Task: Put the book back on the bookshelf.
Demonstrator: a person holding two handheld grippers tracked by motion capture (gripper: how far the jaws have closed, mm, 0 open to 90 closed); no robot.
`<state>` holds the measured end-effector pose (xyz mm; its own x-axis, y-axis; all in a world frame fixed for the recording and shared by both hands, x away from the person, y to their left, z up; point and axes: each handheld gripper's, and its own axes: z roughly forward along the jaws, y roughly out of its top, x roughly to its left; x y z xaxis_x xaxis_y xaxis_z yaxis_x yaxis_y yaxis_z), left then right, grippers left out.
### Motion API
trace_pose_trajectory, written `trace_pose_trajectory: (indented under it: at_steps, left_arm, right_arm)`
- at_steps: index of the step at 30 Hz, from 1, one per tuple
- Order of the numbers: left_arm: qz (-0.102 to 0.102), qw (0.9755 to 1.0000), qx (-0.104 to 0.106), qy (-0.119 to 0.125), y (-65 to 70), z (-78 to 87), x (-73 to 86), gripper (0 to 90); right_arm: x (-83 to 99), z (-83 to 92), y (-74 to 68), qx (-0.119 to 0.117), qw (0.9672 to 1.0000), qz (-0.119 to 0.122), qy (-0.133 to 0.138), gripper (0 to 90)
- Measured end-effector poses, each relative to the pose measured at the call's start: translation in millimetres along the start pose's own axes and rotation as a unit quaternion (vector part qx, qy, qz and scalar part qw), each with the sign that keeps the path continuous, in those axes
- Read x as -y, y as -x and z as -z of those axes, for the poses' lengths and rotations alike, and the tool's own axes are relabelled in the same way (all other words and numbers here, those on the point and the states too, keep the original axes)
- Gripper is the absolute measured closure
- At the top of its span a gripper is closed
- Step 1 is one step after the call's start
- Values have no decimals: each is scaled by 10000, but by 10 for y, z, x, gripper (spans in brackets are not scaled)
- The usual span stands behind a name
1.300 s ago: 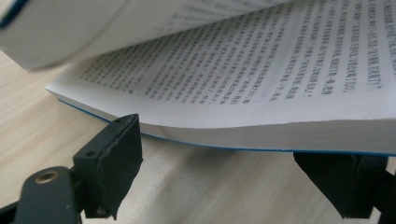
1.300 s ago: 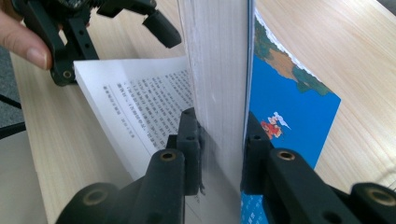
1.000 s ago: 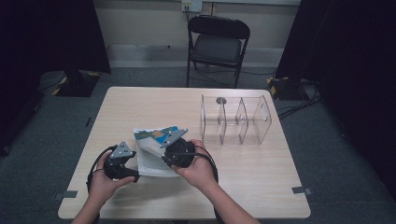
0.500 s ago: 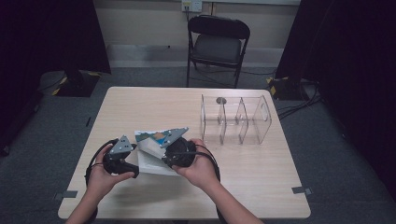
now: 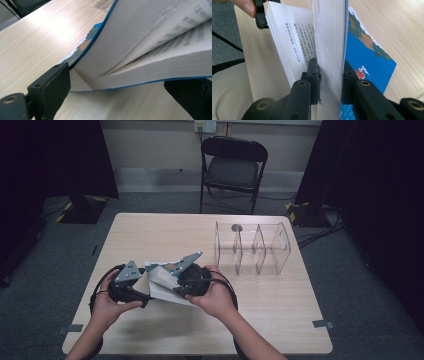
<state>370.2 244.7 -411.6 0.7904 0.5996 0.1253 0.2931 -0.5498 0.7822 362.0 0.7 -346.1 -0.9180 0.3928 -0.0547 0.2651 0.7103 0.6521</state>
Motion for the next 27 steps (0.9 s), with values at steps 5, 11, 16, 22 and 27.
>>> trace_pose_trajectory:
  at_steps: [5,11,16,22,27]
  left_arm:
    - [47,10000,46,63,-19,-5,22,69]
    - [2,10000,66,-2,-18,-6,21,69]
    - [-113,9999,63,-22,-18,-6,5,69]
    - [-201,9998,75,6,-16,-6,-2,69]
    - [-287,9996,61,15,21,-4,-47,64]
  right_arm:
    - [0,-8,-2,-9,10000,29,27,747]
    - [-1,-22,-13,-16,10000,38,28,747]
    - [-1,-24,-12,-22,10000,30,34,747]
    - [-13,-20,-4,-67,10000,51,-9,747]
    - [-39,-5,13,-91,9999,85,-71,748]
